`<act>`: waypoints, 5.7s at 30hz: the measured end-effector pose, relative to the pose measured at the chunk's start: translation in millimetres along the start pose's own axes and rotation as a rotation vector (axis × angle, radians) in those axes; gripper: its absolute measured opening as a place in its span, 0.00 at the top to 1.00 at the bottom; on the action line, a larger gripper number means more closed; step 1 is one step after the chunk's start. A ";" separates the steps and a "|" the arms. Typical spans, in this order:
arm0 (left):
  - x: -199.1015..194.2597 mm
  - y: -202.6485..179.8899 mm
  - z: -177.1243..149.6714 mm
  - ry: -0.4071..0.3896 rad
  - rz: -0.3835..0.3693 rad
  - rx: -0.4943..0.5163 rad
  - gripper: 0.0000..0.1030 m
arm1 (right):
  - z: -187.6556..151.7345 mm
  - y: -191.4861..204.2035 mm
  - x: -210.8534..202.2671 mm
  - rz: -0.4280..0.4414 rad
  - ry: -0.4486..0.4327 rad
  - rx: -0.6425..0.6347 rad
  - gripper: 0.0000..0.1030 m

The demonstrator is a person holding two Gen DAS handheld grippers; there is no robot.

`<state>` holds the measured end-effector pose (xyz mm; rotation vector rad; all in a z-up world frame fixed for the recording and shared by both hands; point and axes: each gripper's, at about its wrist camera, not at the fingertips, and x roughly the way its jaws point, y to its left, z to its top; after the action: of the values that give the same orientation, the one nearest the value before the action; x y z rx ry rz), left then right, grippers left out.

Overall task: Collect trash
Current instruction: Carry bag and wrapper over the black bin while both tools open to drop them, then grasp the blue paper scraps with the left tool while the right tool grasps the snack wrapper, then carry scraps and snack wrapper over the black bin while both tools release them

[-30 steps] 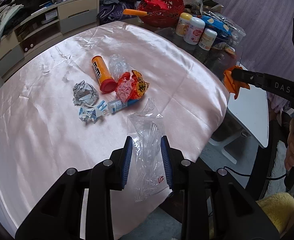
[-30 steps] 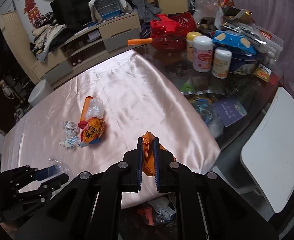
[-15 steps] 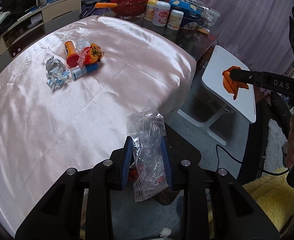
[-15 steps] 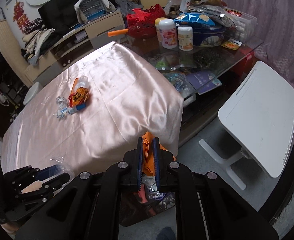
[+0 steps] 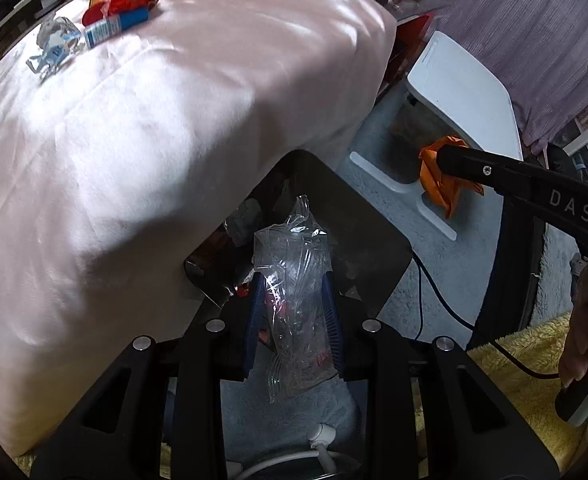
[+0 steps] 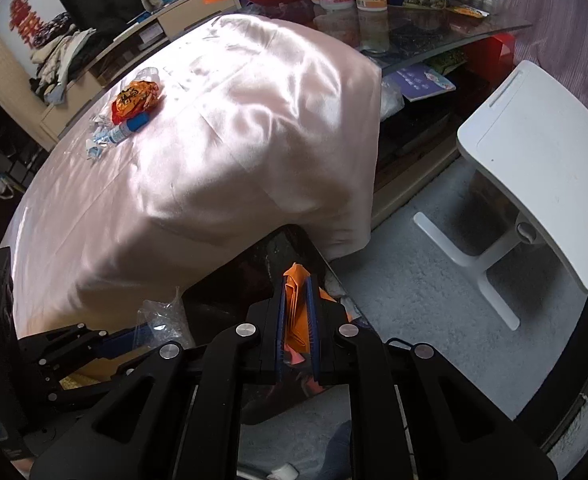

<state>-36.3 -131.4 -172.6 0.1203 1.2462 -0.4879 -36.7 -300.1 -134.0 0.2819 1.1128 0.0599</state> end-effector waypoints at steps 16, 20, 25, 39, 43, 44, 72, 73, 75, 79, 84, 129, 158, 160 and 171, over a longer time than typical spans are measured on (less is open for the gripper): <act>28.8 3.7 6.7 0.050 -0.009 -0.016 0.71 | -7.3 -9.4 41.6 0.107 0.123 0.099 0.86; 28.0 5.9 9.1 0.051 -0.018 -0.021 0.65 | -5.0 -9.3 43.4 0.108 0.124 0.100 0.85; 23.9 5.3 7.5 0.040 -0.010 -0.018 0.54 | -3.6 -13.5 36.9 0.106 0.099 0.122 0.63; -82.0 44.7 15.1 -0.169 0.079 -0.073 0.16 | 15.4 -24.4 -2.6 0.184 -0.066 0.193 0.18; -113.9 73.6 24.8 -0.220 0.118 -0.105 0.16 | 36.4 3.1 -15.9 0.195 -0.095 0.106 0.18; -121.0 81.5 28.5 -0.233 0.136 -0.112 0.16 | 43.6 10.6 -18.8 0.204 -0.101 0.087 0.18; -75.6 181.7 131.3 -0.186 0.229 -0.211 0.35 | 186.4 145.7 74.7 0.233 0.015 -0.106 0.31; -73.1 182.3 133.1 -0.182 0.227 -0.213 0.35 | 186.6 146.5 78.4 0.235 0.022 -0.106 0.31; -67.4 182.7 136.0 -0.170 0.217 -0.211 0.35 | 185.8 149.6 84.4 0.241 0.035 -0.110 0.32; -55.8 181.0 138.9 -0.146 0.207 -0.198 0.40 | 183.9 155.6 94.0 0.232 0.058 -0.126 0.47; -46.0 182.4 141.5 -0.118 0.172 -0.194 0.64 | 184.2 154.7 90.4 0.225 0.051 -0.147 0.62; -47.8 -3.5 18.8 -0.128 -0.018 0.015 0.94 | 33.1 -1.1 -16.8 0.050 -0.028 0.062 0.63; 21.5 8.2 6.5 0.039 -0.035 -0.041 0.82 | -3.6 -7.0 41.3 0.056 0.128 0.069 0.51; 18.9 8.9 7.2 0.030 -0.028 -0.043 0.76 | -2.3 -8.0 38.9 0.057 0.119 0.076 0.51; -61.7 34.0 18.6 -0.171 0.045 -0.065 0.25 | 14.1 -17.7 25.0 0.095 0.065 0.147 0.17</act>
<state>-20.0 -89.7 -115.1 0.0505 1.0885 -0.4101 -14.7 -315.2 -154.6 0.4670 1.1699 0.0723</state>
